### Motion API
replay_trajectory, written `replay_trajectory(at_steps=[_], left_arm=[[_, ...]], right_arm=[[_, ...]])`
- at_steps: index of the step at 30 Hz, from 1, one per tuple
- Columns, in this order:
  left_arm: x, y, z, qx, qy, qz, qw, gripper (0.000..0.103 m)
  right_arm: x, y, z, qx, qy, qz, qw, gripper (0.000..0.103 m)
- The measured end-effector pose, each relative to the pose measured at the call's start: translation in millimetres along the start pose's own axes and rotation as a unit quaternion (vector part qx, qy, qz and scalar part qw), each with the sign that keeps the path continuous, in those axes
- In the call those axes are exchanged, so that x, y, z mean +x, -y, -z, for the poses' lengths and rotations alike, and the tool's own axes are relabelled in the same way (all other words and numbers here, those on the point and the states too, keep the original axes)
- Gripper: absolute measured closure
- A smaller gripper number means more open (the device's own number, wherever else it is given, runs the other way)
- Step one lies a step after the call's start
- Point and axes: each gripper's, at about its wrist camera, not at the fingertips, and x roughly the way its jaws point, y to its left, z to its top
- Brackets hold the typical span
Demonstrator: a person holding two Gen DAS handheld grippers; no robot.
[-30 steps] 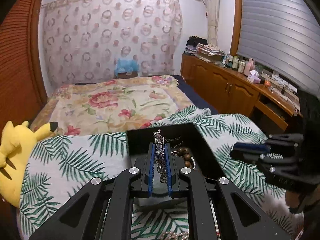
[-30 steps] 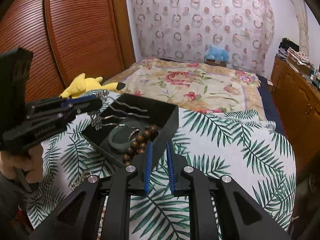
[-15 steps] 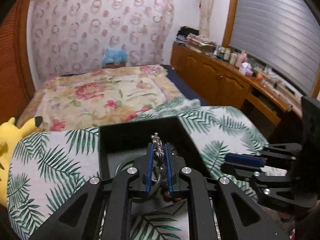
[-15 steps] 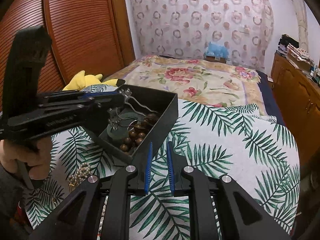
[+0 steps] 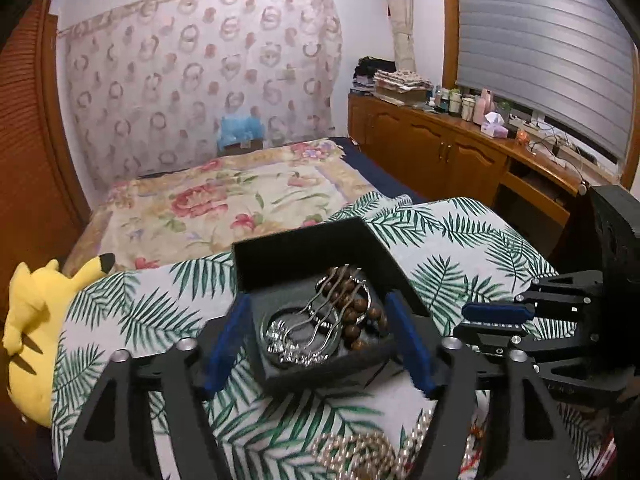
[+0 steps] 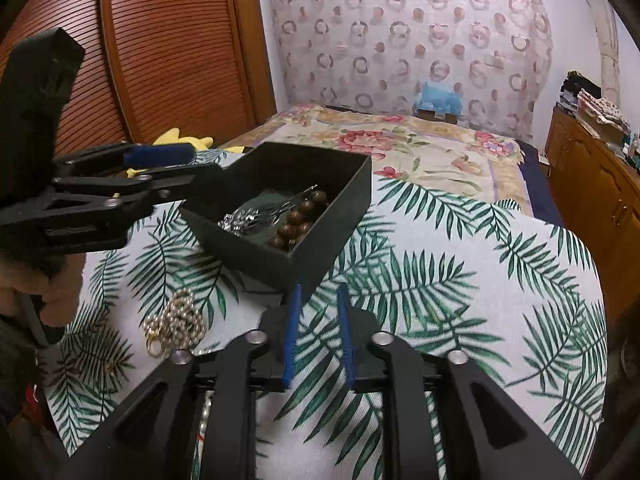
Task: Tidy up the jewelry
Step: 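Lower the right gripper onto the pearl necklace and close on it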
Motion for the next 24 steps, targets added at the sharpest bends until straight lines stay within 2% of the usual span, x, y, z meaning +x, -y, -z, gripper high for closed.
replay_trajectory(at_steps=[7,12,15,18,24], left_arm=[[-11,-4,31,-0.004,-0.025,0.003,0.9997,0.016],[-14,-9,60,0.003,-0.056,-0.009,0.9984,0.014],[-16,-17,78,-0.005,-0.073,-0.011,0.9972,0.014],[-21,-28,92,-0.02,-0.083,-0.012,0.9963,0.014],[-28,-42,107,-0.042,-0.092,-0.014,0.9948,0.014]], right_arm=[[-4,-12,14,-0.01,-0.004,-0.007,1.0,0.077],[-6,-20,23,-0.015,-0.007,-0.015,1.0,0.074],[-7,-26,28,-0.024,-0.014,-0.021,0.999,0.068],[-8,-33,33,-0.029,-0.019,-0.029,0.999,0.063],[-9,-56,34,-0.054,-0.025,-0.042,0.997,0.062]])
